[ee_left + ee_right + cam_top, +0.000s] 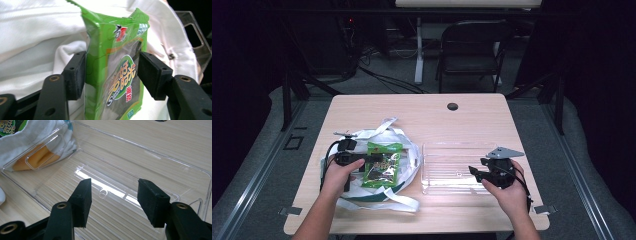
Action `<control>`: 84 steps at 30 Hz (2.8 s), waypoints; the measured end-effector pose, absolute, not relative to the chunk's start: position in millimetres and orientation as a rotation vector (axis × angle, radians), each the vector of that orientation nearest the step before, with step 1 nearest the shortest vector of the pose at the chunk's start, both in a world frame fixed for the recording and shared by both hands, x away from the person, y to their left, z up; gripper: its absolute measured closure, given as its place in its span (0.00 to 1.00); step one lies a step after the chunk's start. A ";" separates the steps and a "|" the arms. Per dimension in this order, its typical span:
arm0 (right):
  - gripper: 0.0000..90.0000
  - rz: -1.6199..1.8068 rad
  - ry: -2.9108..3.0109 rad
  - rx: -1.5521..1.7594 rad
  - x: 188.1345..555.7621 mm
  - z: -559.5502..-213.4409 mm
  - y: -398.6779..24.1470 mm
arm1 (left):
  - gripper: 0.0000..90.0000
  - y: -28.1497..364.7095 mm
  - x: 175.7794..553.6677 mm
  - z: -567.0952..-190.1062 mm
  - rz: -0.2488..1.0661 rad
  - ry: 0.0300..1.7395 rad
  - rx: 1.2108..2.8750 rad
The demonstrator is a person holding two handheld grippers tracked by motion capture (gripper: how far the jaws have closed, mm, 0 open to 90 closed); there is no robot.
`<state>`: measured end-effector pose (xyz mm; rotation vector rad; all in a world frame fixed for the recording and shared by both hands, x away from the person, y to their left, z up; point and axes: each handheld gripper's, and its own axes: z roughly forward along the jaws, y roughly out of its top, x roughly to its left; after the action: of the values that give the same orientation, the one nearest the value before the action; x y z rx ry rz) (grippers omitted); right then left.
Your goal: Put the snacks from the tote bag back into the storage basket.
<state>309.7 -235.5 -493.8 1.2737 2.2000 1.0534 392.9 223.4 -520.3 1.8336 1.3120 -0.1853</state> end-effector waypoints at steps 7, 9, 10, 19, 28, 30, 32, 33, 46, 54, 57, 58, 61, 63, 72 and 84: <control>0.50 1.058 2.197 1.277 310.4 -494.1 -236.2 | 0.55 219.4 389.0 -510.1 -0.172 1.225 1.861; 0.50 1.057 2.194 1.279 310.1 -494.2 -235.7 | 0.56 218.6 388.0 -507.9 -0.170 1.205 1.874; 0.50 1.051 2.201 1.276 310.2 -494.0 -236.0 | 0.58 218.5 387.7 -507.0 -0.175 1.195 1.878; 0.50 1.055 2.201 1.276 310.6 -494.4 -236.9 | 0.65 221.7 388.0 -505.6 -0.206 1.154 1.934; 0.50 1.053 2.200 1.293 311.4 -496.6 -236.8 | 0.73 225.7 388.5 -506.2 -0.210 1.149 1.967; 0.50 1.054 2.202 1.293 311.7 -496.9 -237.0 | 0.75 227.7 388.7 -506.3 -0.207 1.155 1.968; 0.50 1.051 2.204 1.293 311.8 -496.9 -237.3 | 0.77 228.2 388.7 -506.0 -0.205 1.156 1.969; 0.50 1.051 2.204 1.293 311.8 -496.9 -237.3 | 0.77 228.8 388.6 -505.8 -0.206 1.156 1.967; 0.50 1.042 2.209 1.286 312.4 -498.9 -236.1 | 0.80 235.9 389.7 -504.1 -0.216 1.160 1.956; 0.50 1.043 2.205 1.289 312.2 -498.8 -237.8 | 0.80 238.3 389.6 -502.7 -0.207 1.159 1.945; 0.50 1.041 2.208 1.287 312.5 -499.1 -237.3 | 0.80 238.9 389.6 -501.9 -0.206 1.154 1.943; 0.50 1.045 2.208 1.287 312.6 -499.6 -236.8 | 0.80 239.2 389.6 -501.5 -0.205 1.152 1.938; 0.50 1.035 2.211 1.284 312.7 -499.6 -236.6 | 0.80 240.0 389.5 -500.5 -0.202 1.157 1.929; 0.50 1.032 2.211 1.287 312.6 -499.7 -236.5 | 0.80 241.1 389.1 -499.4 -0.190 1.157 1.923; 0.50 1.038 2.208 1.283 312.7 -500.0 -237.1 | 0.80 245.0 386.6 -491.5 -0.130 1.140 1.894; 0.50 1.034 2.211 1.284 312.4 -499.7 -236.9 | 0.80 247.4 382.1 -480.6 -0.042 1.104 1.853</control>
<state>312.4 -236.9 -499.7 1.2839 2.2110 1.0337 382.1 247.4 -480.6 1.8529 1.1038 -0.0419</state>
